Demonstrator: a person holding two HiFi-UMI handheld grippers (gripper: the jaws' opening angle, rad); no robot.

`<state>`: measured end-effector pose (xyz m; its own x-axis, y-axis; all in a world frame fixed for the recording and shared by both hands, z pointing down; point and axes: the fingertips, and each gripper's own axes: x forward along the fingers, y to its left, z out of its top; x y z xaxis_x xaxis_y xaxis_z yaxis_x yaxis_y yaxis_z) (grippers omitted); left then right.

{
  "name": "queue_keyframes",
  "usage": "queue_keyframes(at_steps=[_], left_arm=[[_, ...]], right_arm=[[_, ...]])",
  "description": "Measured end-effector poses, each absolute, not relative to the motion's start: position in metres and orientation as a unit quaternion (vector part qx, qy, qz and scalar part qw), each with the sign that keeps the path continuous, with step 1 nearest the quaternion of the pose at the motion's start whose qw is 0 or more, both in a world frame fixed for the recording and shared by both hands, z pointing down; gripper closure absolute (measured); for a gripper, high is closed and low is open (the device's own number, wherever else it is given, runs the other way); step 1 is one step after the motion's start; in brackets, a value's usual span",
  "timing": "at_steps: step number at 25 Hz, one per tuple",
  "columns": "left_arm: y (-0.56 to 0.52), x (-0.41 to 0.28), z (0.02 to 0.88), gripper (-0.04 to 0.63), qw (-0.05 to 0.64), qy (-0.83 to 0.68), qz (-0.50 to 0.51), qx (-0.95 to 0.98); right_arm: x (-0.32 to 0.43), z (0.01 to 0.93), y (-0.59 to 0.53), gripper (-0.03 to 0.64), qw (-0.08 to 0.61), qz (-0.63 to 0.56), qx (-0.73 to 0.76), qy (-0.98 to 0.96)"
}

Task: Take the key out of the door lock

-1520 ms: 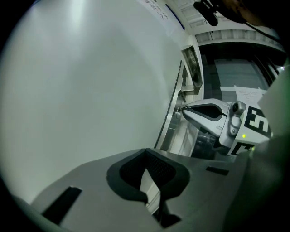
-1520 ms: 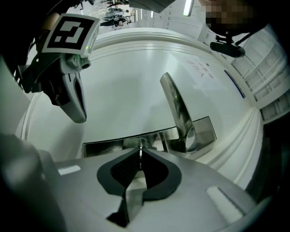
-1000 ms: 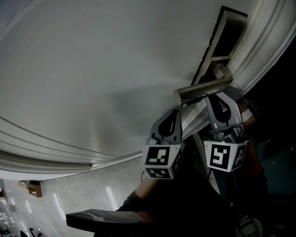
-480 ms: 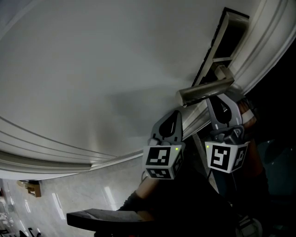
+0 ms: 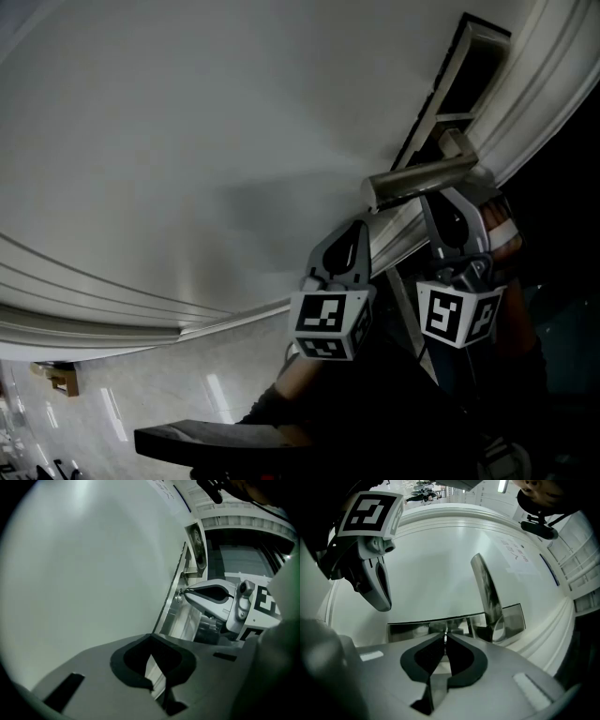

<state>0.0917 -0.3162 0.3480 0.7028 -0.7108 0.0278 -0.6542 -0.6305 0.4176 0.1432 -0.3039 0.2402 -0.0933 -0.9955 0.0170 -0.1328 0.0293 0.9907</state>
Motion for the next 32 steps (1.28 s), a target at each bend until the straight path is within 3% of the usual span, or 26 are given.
queue_keyframes(at_steps=[32], left_arm=[[-0.3147,0.0844,0.3453,0.595,0.204,-0.378,-0.072,0.9]], right_arm=[[0.14,0.2385,-0.3014,0.604,0.468,-0.49,0.493,-0.546]])
